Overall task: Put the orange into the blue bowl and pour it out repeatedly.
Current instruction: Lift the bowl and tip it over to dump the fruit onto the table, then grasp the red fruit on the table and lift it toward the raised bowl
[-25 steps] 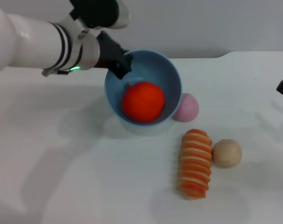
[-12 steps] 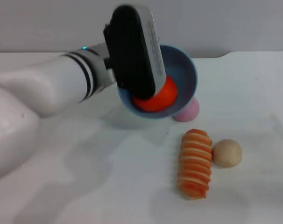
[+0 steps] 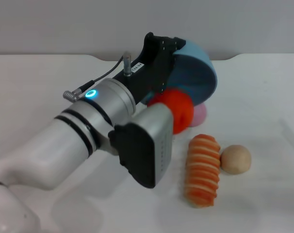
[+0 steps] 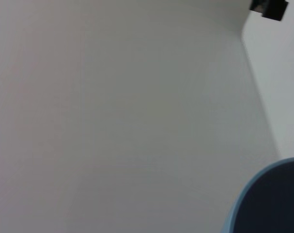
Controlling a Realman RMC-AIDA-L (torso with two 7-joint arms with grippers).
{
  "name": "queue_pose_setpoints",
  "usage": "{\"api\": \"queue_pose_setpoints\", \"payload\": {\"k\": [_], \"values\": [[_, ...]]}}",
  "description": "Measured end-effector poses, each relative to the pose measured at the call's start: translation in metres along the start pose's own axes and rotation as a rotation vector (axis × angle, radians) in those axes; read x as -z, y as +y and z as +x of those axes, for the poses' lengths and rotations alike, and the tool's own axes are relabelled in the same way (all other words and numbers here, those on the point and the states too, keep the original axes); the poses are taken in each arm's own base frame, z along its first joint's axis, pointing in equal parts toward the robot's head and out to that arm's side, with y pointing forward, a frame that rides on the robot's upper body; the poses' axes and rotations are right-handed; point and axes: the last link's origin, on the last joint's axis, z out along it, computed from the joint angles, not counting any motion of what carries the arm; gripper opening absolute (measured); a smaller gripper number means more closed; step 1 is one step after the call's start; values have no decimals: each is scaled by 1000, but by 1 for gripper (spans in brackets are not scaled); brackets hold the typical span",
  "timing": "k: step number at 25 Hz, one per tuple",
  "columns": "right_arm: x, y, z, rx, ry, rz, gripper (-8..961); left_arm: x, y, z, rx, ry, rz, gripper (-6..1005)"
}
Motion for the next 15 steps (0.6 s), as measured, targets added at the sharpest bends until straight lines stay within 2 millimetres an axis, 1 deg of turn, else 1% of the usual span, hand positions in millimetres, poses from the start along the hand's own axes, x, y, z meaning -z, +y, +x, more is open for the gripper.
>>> {"api": "queue_pose_setpoints", "payload": {"k": [5, 8, 9, 10, 11, 12, 13, 15], "values": [[0, 0, 0, -1, 0, -1, 669, 4, 4, -1, -19, -5, 25, 0], [0, 1, 0, -4, -1, -2, 669, 3, 1, -2, 53, -13, 38, 0], [0, 1, 0, -9, -2, -3, 669, 2, -5, -5, 120, -23, 51, 0], [0, 1, -1, -38, -1, -8, 669, -2, -18, -14, 305, -51, 46, 0], [0, 1, -1, -38, -1, -8, 669, -2, -18, -14, 305, -51, 46, 0], [-1, 0, -2, -52, 0, -12, 669, -3, -25, -18, 380, -60, 41, 0], [-2, -1, -3, -73, 2, -18, 669, -5, -33, -25, 501, -69, 6, 0], [-4, -5, -9, -130, 14, -32, 669, -10, -42, -34, 646, -79, -59, 0]]}}
